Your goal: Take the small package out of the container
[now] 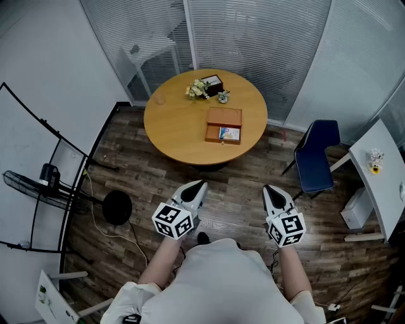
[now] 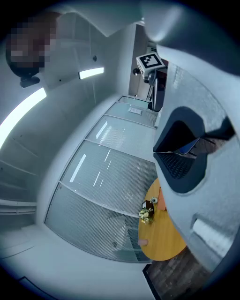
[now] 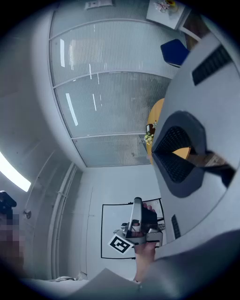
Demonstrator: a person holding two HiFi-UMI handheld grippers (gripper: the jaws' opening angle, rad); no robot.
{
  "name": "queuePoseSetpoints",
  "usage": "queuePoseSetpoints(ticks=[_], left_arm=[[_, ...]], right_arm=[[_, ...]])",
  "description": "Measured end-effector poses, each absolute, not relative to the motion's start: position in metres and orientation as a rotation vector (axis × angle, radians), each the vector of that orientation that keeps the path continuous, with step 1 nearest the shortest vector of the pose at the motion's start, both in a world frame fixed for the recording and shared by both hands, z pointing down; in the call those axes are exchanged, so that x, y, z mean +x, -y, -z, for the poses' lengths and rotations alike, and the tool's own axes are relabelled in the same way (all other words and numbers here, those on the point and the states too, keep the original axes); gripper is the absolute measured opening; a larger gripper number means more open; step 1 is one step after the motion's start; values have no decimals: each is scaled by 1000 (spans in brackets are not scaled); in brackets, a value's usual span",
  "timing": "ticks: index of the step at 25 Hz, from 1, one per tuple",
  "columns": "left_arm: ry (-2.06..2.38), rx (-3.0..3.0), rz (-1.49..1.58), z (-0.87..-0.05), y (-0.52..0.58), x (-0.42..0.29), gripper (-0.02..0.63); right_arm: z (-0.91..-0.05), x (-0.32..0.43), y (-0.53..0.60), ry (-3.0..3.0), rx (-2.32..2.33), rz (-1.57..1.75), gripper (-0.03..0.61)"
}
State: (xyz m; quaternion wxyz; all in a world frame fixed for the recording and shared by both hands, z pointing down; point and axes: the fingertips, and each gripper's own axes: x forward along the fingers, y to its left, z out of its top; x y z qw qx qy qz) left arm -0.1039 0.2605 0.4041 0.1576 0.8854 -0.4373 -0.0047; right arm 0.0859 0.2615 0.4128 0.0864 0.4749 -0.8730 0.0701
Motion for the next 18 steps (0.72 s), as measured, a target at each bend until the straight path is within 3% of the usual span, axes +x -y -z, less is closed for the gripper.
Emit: queuePoseSetpoints(ticks=[18], left_arm=[[1204,2543,-20,-414,-257,-104,18]], right_arm=[[-416,75,-261,2608,1394,-218,3]])
